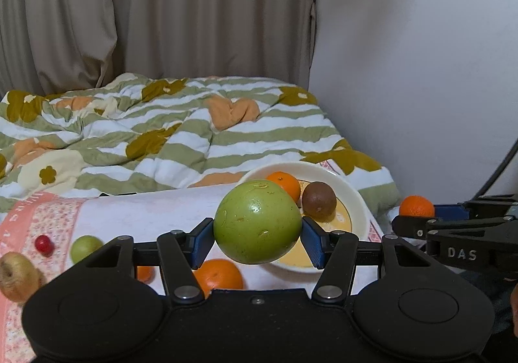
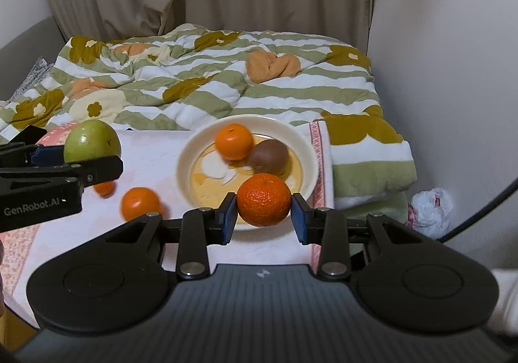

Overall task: Organize fruits
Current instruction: 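Carry the green apple into the bowl and open the left tool while the right carries the tangerine, then lower the tangerine into the bowl beside the kiwi and open the right tool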

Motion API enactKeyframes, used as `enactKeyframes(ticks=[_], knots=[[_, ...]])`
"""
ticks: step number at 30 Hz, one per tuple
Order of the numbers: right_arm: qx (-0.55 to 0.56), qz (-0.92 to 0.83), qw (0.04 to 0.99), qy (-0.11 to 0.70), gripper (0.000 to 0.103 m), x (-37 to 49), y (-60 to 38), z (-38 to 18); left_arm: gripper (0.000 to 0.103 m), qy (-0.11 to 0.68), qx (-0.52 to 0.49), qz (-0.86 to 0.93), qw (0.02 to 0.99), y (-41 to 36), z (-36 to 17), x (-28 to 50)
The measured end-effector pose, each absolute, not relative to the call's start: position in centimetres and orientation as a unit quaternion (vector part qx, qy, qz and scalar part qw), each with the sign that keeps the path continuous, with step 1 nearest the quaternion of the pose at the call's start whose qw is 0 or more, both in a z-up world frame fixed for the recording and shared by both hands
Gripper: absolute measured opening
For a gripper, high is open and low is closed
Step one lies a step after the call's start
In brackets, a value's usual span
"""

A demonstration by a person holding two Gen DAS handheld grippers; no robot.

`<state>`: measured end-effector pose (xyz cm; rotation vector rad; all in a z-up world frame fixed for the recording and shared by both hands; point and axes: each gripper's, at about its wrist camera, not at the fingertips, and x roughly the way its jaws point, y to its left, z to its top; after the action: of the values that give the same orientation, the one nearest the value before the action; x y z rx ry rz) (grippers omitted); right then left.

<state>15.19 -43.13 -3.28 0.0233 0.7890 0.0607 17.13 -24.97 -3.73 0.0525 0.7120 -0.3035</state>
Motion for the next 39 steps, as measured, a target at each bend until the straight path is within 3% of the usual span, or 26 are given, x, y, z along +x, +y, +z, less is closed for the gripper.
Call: enactKeyframes(ticks=[26,28,29,30,39], knots=[[0.036,0.002,0.902,0.431,0.051,22.4,-48.0,-8.8,0.062,0.431,0.147,-0.189,0.87,-32.9,-13.3,25.8],[0.038,0.0,0.901,0.431,0.051,22.5,-48.1,-8.8,0.076,0.425,0.149,-0.191,0.872,-33.0,-13.2,25.8],[0.039,-0.001,0.901,0.431,0.051,22.5,-48.2,-8.8,0.092,0.417,0.148,-0.192,0.876,-32.8,-12.8,25.6],[0.04,-0.001,0.902,0.43,0.051,22.6,-48.2,-8.8,0.101,0.409,0.145,-0.192,0.88,-32.6,-12.4,25.4],[0.026,0.024,0.906,0.422,0.051,23.0,-47.3,-8.0,0.101,0.417,0.108,-0.176,0.885,-29.4,-9.2,23.7]])
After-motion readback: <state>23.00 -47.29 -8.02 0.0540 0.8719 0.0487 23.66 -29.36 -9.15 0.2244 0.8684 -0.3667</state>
